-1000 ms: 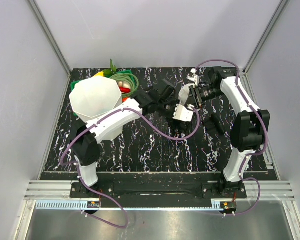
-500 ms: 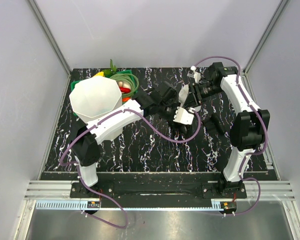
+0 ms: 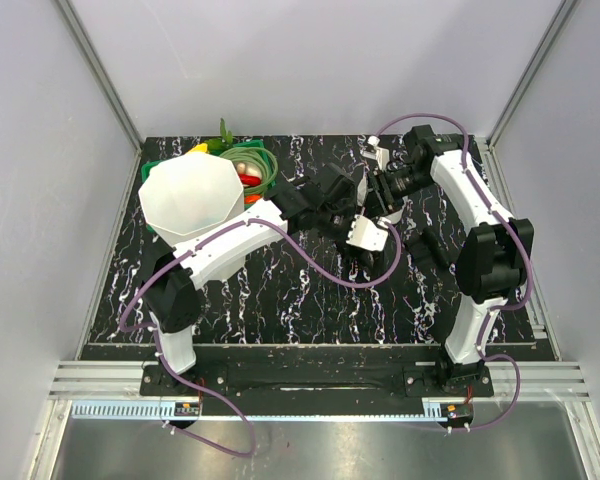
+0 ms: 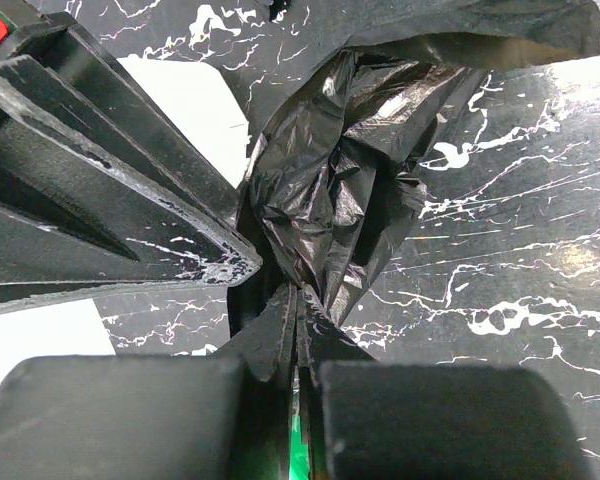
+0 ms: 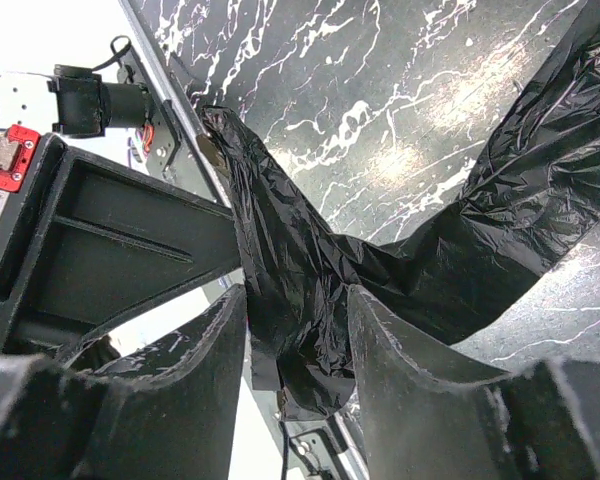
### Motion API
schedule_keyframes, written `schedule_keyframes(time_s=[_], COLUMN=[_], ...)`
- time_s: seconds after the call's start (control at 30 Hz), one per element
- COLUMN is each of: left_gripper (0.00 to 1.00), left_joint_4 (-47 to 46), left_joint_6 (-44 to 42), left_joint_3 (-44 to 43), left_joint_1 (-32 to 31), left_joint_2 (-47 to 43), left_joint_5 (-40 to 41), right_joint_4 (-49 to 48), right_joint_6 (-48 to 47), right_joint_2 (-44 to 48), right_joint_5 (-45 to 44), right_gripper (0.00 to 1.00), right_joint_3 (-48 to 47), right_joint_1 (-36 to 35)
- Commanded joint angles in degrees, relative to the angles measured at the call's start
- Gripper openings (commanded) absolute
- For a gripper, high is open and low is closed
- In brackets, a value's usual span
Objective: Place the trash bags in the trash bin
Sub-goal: Unfold the trash bag at the center of the board.
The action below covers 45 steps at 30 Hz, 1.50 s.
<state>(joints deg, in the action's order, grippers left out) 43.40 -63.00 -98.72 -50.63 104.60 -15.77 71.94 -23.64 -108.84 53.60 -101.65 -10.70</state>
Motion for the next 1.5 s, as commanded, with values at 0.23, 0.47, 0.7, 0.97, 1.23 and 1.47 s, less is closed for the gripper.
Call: schedule_keyframes(time_s=[0.23,0.47,0.7,0.97,1.23,1.47], left_gripper=[0.00,0.00,0.00,0.00,0.00,0.00], left_joint_4=[-1.30,-1.30,0.19,2.39,7.66,13.46], left_joint_6=[-1.42,-0.81,2.18,8.33,10.71,8.08], left_joint_3=[-0.51,-1.04,-0.60,-2.35,-3.59,-4.38], left_joint_1=[-0.34,-0.34,-0.34,-0.35,-0.26,1.23], left_joint_2=[-1.15,-1.41,-2.99,-5.54,-8.79,-11.69], left_joint_5=[0.74,0.57,-0.57,-2.25,-3.39,-1.37], right_joint_4=[-2.33,-5.40,-8.93,-3.75,-6.72,-9.54], right_joint_6=[1.40,3.06,5.88,4.65,5.62,6.06], right_joint_2=[0.20,1.43,5.30,5.21,5.91,7.32], right_joint_5=[-2.19,-5.17,-18.08,-29.61,-34.26,-40.77], right_gripper=[0.33,0.00,0.00,0.00,0.00,0.00], right_joint_3=[0.39,2.32,2.78,-11.11,-9.27,-8.57], right_joint_1=[-1.34,-2.05,-1.87,-0.81,-0.03,1.12])
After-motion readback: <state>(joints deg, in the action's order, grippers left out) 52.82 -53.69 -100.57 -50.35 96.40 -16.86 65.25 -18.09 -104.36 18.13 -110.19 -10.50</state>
